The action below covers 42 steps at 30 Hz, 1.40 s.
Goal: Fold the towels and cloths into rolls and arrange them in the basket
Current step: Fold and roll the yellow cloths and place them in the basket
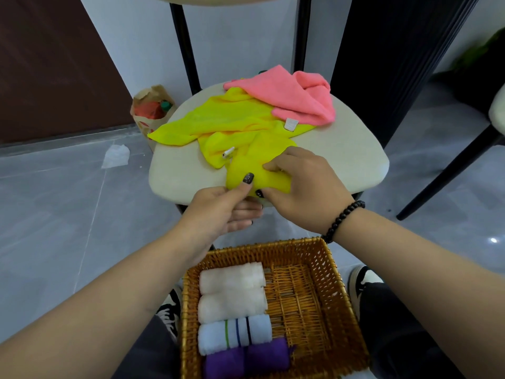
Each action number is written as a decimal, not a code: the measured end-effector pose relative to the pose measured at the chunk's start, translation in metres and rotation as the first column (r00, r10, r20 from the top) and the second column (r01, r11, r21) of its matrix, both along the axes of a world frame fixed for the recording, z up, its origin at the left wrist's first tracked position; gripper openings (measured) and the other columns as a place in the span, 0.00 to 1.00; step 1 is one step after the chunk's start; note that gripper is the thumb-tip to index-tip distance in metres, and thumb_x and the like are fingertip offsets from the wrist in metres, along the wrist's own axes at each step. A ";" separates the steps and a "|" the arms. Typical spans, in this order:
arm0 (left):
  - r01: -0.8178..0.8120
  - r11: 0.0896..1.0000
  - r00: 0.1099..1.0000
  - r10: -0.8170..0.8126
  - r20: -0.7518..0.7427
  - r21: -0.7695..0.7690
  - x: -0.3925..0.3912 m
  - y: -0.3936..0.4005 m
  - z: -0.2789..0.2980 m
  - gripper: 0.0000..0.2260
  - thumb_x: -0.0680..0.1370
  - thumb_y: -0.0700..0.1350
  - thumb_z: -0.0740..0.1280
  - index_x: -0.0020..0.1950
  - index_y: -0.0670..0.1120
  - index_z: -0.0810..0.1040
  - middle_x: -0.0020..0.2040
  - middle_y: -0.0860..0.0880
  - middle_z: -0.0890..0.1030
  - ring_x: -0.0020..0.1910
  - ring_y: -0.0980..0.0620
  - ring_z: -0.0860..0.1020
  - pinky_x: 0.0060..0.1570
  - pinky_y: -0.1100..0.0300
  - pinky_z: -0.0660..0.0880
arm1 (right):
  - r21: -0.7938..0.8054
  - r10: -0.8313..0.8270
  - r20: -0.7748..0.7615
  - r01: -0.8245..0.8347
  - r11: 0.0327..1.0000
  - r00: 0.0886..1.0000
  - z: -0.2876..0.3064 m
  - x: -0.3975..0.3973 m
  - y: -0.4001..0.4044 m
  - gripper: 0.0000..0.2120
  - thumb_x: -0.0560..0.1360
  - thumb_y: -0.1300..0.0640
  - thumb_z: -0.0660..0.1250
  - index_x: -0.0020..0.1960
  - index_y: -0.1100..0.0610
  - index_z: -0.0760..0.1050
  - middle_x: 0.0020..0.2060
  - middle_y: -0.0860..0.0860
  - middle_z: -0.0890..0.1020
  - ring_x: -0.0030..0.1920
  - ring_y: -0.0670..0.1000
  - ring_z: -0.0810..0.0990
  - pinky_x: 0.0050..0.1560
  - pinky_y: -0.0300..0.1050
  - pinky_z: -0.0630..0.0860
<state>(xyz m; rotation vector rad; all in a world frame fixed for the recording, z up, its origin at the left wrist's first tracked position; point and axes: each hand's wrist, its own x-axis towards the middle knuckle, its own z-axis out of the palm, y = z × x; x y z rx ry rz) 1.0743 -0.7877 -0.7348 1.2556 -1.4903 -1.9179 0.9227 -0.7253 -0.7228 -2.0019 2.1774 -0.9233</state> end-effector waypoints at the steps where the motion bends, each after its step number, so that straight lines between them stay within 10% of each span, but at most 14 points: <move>1: -0.030 0.999 0.997 0.031 -0.066 0.017 -0.001 0.001 0.000 0.14 0.78 0.51 0.65 0.52 0.40 0.79 0.46 0.44 0.86 0.46 0.49 0.84 0.50 0.56 0.80 | -0.016 -0.007 0.059 0.008 1.000 0.998 -0.001 0.003 0.000 0.17 0.71 0.54 0.73 0.57 0.60 0.79 0.49 0.55 0.79 0.51 0.54 0.76 0.50 0.45 0.71; 10: -0.072 0.985 0.922 0.127 -0.366 0.160 0.002 0.000 0.014 0.14 0.75 0.48 0.64 0.59 0.47 0.78 0.57 0.46 0.83 0.56 0.47 0.81 0.55 0.48 0.79 | 0.017 0.170 0.433 -0.196 0.980 0.885 0.006 0.013 0.011 0.14 0.72 0.56 0.68 0.56 0.57 0.81 0.48 0.49 0.80 0.45 0.40 0.75 0.48 0.30 0.70; 15: -0.055 0.974 0.924 0.133 -0.358 0.220 0.002 -0.002 0.016 0.10 0.76 0.46 0.66 0.56 0.51 0.78 0.53 0.50 0.84 0.55 0.47 0.82 0.53 0.47 0.79 | -0.068 -0.090 0.409 0.129 0.989 0.908 0.017 -0.007 0.004 0.13 0.74 0.56 0.69 0.59 0.52 0.77 0.55 0.48 0.74 0.52 0.43 0.72 0.51 0.34 0.69; 19: -0.045 0.973 0.903 0.137 -0.408 0.227 0.003 -0.002 0.016 0.21 0.68 0.48 0.66 0.62 0.51 0.77 0.59 0.47 0.82 0.59 0.42 0.80 0.59 0.41 0.75 | 0.104 -0.067 0.896 -0.061 0.993 0.439 0.021 -0.009 0.003 0.11 0.74 0.61 0.70 0.56 0.59 0.78 0.52 0.54 0.83 0.48 0.50 0.83 0.48 0.45 0.80; 22: -0.019 0.979 0.884 0.111 -0.455 0.201 0.005 -0.005 0.017 0.24 0.70 0.48 0.63 0.67 0.49 0.75 0.61 0.46 0.81 0.59 0.41 0.80 0.57 0.40 0.77 | 0.050 -0.001 0.950 -0.146 0.988 0.313 0.018 -0.005 0.004 0.12 0.69 0.60 0.70 0.52 0.60 0.79 0.49 0.54 0.85 0.49 0.53 0.84 0.48 0.47 0.82; 31: 0.096 0.974 0.895 0.005 -0.446 0.204 0.005 -0.007 0.011 0.24 0.68 0.46 0.62 0.64 0.49 0.76 0.59 0.45 0.82 0.58 0.39 0.80 0.53 0.42 0.79 | -0.064 0.135 0.835 -0.150 0.987 0.534 0.015 -0.004 0.000 0.02 0.71 0.65 0.70 0.43 0.61 0.77 0.59 0.52 0.79 0.58 0.50 0.80 0.57 0.51 0.78; 42: 0.169 0.985 0.942 -0.175 -0.285 -0.048 0.008 -0.014 0.015 0.14 0.75 0.42 0.64 0.59 0.51 0.77 0.57 0.47 0.82 0.54 0.48 0.81 0.48 0.54 0.81 | 0.177 -0.138 0.882 -0.045 0.983 0.451 0.018 -0.009 0.002 0.11 0.65 0.60 0.74 0.44 0.64 0.81 0.45 0.62 0.84 0.45 0.59 0.83 0.53 0.60 0.79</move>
